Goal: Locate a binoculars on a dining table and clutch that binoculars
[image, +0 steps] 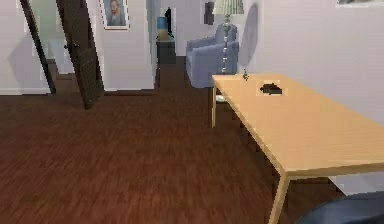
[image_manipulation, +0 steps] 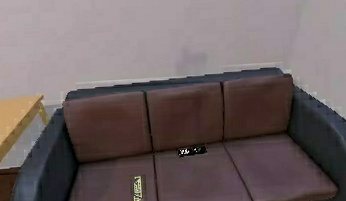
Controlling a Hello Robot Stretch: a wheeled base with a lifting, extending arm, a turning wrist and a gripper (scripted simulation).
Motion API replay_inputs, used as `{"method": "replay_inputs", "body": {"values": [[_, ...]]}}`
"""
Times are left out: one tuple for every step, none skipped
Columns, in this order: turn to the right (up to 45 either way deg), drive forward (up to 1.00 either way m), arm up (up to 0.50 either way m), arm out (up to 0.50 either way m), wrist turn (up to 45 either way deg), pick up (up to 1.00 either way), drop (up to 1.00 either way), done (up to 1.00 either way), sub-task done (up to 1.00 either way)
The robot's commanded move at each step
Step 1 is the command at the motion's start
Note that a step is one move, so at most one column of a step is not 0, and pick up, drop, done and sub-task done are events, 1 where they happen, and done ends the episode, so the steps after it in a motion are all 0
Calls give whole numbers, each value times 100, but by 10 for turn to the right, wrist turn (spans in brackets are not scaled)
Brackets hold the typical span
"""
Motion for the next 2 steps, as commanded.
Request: {"method": "replay_inputs", "body": {"values": [[0,100,0,0,0,0,0,0,0],[90,0,0,0,0,0,0,0,0]]}}
